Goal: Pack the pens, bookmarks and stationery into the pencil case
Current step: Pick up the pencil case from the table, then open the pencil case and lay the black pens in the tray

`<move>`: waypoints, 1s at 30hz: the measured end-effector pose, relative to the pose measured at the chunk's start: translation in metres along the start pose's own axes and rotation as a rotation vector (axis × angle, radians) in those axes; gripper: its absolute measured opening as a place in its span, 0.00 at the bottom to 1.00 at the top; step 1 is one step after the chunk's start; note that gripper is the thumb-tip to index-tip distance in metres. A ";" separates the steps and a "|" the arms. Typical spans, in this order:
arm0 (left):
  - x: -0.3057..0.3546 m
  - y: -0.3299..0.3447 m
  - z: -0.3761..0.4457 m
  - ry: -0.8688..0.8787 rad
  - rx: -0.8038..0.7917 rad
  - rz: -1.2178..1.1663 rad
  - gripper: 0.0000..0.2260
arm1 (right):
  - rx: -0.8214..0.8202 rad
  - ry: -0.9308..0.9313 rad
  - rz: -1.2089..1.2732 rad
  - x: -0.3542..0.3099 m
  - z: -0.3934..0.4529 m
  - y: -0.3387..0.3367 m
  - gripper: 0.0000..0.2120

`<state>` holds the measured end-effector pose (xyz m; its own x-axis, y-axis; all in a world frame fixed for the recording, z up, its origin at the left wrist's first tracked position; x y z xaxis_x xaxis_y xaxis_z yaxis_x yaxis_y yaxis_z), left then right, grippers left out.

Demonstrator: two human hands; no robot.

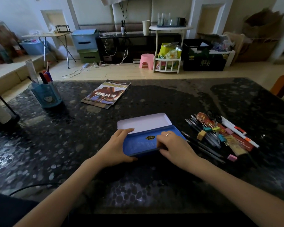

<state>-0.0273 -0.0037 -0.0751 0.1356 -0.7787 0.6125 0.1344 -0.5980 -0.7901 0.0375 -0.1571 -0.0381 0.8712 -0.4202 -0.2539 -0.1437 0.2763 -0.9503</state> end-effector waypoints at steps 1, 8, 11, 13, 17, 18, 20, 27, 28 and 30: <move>0.001 -0.001 -0.001 0.007 0.019 -0.011 0.45 | 0.009 0.023 0.054 0.003 0.002 -0.003 0.08; -0.016 -0.016 0.003 -0.010 0.150 -0.039 0.38 | -0.039 0.027 0.149 0.008 0.006 -0.021 0.13; -0.028 -0.022 0.008 -0.050 0.203 -0.048 0.30 | -0.147 0.030 0.094 0.007 -0.006 -0.013 0.16; -0.032 -0.024 0.009 -0.043 0.240 -0.022 0.27 | -0.219 0.026 0.059 0.008 -0.016 -0.003 0.16; -0.027 -0.026 0.007 -0.029 0.273 0.033 0.22 | -0.322 0.065 0.117 0.012 -0.026 0.010 0.12; -0.022 -0.024 0.006 -0.012 0.261 0.041 0.21 | -0.342 0.086 0.143 0.014 -0.028 0.013 0.10; -0.005 -0.023 0.003 0.048 0.255 0.047 0.19 | -0.400 0.123 0.182 0.020 -0.032 0.020 0.08; 0.029 0.029 -0.013 0.013 -0.273 0.031 0.40 | -0.307 0.273 0.095 0.081 -0.032 -0.019 0.04; 0.025 0.032 -0.015 0.009 -0.297 0.080 0.44 | -0.261 0.309 0.031 0.099 -0.030 -0.031 0.04; 0.020 0.031 -0.016 0.026 -0.290 0.154 0.46 | -0.218 0.386 -0.053 0.130 -0.031 -0.047 0.04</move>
<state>-0.0359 -0.0409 -0.0882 0.1070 -0.8667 0.4872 -0.1716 -0.4988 -0.8496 0.1431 -0.2519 -0.0319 0.6471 -0.7319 -0.2134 -0.2352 0.0747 -0.9691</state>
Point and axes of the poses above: each hand's wrist, its own z-axis towards the middle knuckle, its own y-axis out of the palm, x = y × z, the point moved 9 cm from there along z, towards the middle knuckle, and after that the axes turned 3 degrees about -z, right-handed, at the moved point
